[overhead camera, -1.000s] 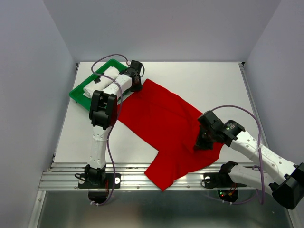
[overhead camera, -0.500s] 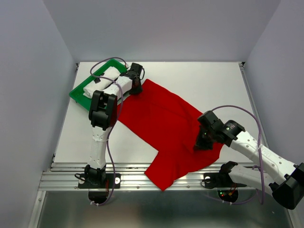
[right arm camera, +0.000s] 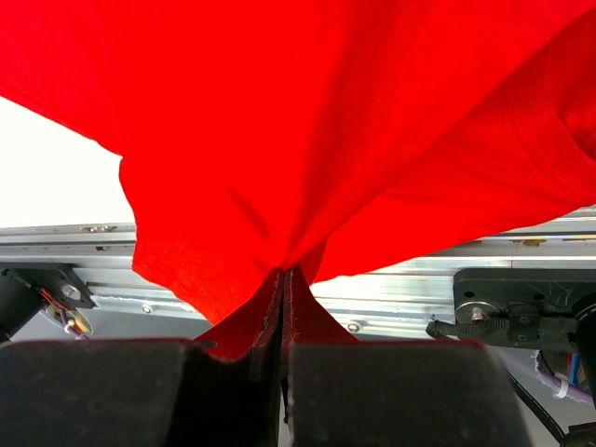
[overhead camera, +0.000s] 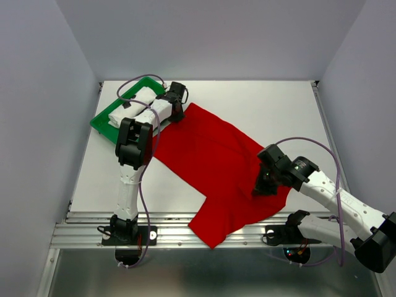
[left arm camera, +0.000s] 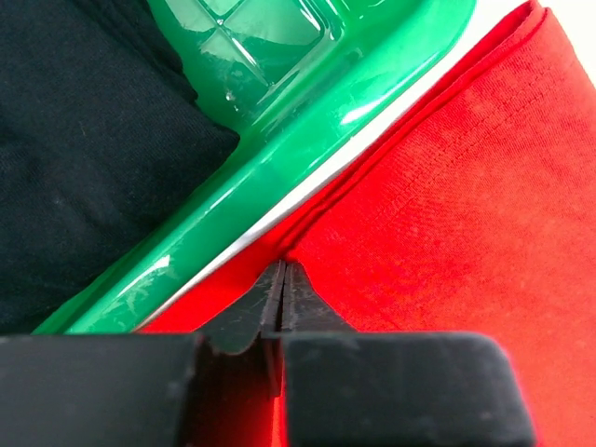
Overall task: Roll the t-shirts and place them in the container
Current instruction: Fold the T-shirt at the center of the board.
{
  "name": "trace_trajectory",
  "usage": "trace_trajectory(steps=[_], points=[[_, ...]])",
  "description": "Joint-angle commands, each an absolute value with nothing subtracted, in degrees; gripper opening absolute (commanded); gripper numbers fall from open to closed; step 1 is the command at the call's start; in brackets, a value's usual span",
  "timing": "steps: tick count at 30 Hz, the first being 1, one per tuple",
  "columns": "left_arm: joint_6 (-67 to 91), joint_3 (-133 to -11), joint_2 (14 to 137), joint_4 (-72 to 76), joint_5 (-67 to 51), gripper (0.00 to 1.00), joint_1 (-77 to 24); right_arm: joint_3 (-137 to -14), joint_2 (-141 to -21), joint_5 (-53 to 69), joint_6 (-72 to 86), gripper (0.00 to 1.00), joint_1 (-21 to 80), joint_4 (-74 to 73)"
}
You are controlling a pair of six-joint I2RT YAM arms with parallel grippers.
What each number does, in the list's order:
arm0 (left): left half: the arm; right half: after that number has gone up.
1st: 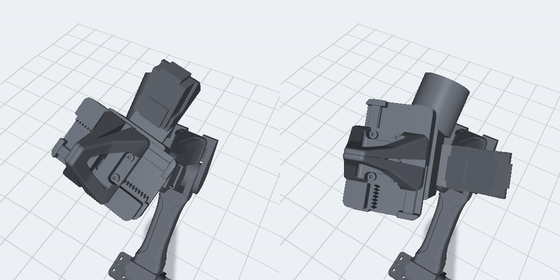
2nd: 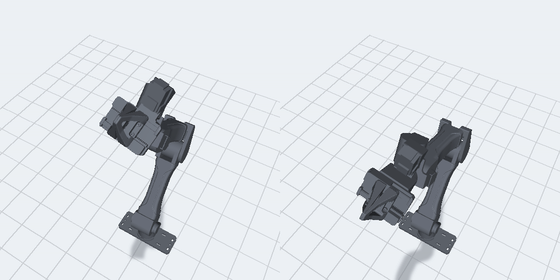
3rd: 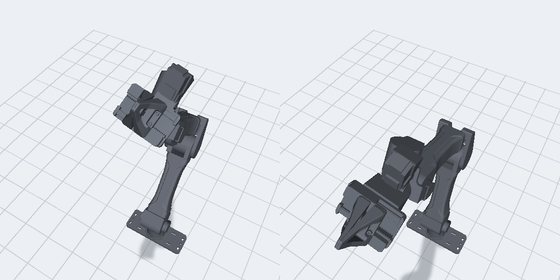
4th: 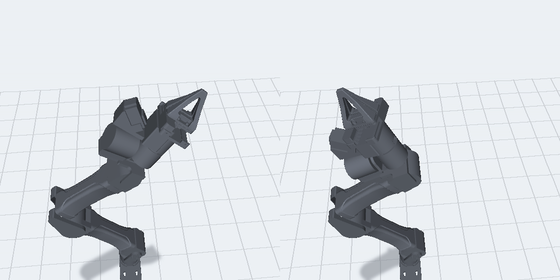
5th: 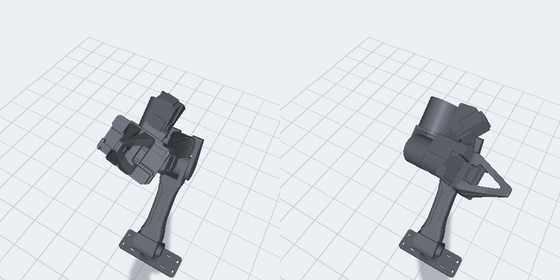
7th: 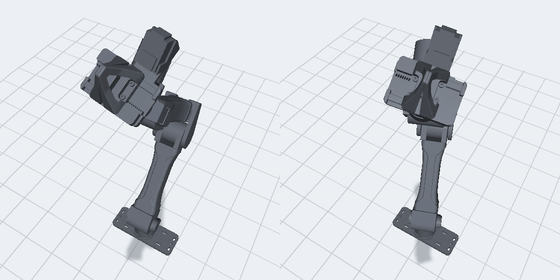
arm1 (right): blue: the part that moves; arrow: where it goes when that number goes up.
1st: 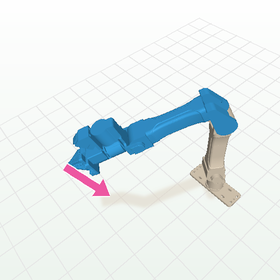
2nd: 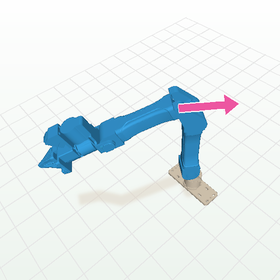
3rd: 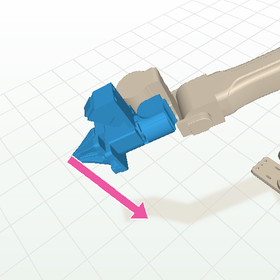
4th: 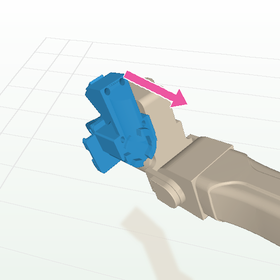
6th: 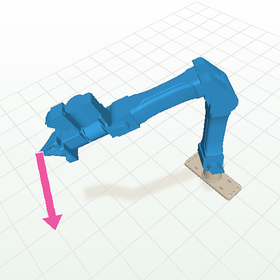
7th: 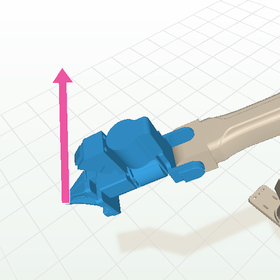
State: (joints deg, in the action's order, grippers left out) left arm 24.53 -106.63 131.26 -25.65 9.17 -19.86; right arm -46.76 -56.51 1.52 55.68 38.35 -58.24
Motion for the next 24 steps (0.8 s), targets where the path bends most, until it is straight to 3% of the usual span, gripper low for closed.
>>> trace_trajectory(steps=[1, 14, 24], points=[[24.1, -107.1, 125.7, -26.8, 11.3, 0.00, -20.0, -46.6, -55.7, 1.4, 55.6, 0.01, 38.9, -57.1], [23.4, -107.1, 120.4, -25.5, 11.8, 0.00, -19.9, -47.4, -55.5, 1.1, 55.4, 0.01, 38.9, -57.8], [21.6, -112.7, 124.4, -27.4, 10.6, 0.00, -19.2, -52.3, -55.0, 0.8, 51.6, 0.01, 38.9, -62.8]])
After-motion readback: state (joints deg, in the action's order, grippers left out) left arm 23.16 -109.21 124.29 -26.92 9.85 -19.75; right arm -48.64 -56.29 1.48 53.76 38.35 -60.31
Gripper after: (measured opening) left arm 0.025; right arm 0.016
